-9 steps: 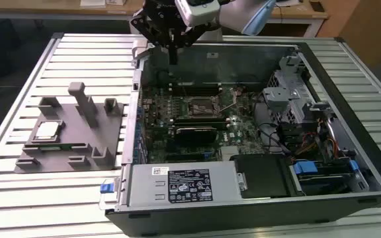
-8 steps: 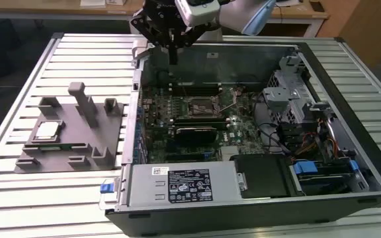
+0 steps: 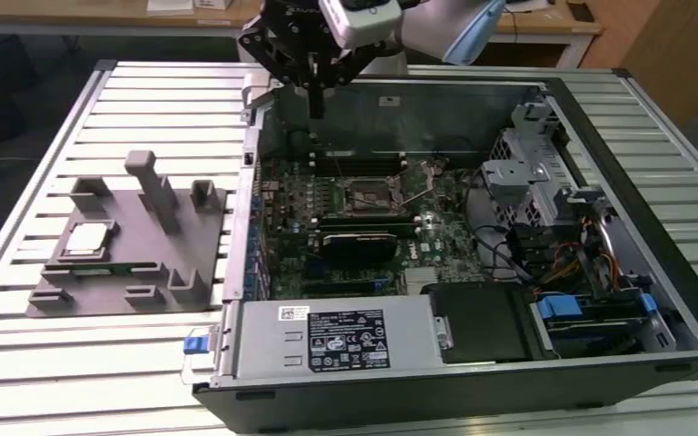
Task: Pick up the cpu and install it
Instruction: 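Reach for the cpu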
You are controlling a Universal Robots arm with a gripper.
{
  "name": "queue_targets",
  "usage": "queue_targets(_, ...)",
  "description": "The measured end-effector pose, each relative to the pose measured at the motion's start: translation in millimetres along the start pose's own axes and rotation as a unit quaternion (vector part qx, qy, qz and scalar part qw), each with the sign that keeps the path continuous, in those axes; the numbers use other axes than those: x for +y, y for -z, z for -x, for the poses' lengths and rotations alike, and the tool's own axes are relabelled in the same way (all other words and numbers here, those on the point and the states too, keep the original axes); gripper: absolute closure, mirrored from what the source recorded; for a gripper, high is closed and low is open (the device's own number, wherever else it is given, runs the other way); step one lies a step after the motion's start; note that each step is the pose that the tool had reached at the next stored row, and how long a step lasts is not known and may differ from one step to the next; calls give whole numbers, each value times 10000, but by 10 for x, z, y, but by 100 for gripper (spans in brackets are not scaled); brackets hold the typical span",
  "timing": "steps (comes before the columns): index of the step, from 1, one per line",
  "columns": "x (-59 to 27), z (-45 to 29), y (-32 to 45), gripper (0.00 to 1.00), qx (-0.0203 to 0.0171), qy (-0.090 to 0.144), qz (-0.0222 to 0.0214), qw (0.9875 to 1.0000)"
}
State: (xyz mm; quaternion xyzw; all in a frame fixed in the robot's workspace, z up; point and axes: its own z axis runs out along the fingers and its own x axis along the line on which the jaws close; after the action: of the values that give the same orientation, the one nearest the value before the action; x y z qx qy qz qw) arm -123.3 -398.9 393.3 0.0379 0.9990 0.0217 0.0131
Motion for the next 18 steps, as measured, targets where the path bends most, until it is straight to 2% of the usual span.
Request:
queue_targets(8,-4,-49,2,89,0,1,0,10000)
queue_targets(18,-14,-181,5,89,-2,0,0,10000)
